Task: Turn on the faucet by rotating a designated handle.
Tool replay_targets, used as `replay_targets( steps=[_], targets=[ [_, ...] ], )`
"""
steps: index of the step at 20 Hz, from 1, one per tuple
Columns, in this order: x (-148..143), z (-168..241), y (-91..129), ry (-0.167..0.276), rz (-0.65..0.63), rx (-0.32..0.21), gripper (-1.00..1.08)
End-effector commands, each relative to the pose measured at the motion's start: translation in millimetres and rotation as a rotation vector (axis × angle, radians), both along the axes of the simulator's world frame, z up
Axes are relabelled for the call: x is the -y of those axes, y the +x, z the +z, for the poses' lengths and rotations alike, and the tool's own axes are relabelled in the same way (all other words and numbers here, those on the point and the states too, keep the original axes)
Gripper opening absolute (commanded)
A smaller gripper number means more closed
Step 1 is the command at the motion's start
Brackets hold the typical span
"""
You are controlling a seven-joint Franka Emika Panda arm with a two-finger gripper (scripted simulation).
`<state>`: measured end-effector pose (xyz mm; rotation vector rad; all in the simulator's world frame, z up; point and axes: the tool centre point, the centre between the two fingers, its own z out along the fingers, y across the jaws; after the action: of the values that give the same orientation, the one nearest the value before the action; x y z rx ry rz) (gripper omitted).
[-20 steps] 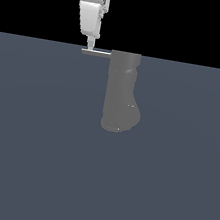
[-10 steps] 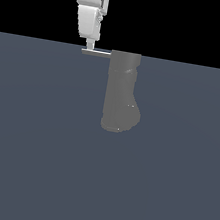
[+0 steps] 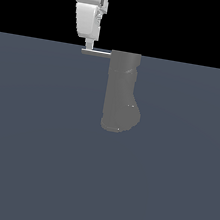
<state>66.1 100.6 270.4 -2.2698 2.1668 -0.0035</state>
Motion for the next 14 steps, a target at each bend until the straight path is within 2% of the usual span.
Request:
replay_targets(
  steps=[1, 14],
  targets=[
    [1, 0, -9, -0.001, 0.000, -0.005, -1.00],
    [5, 0, -44, -0.001, -0.001, -0.004, -1.00]
  ],
)
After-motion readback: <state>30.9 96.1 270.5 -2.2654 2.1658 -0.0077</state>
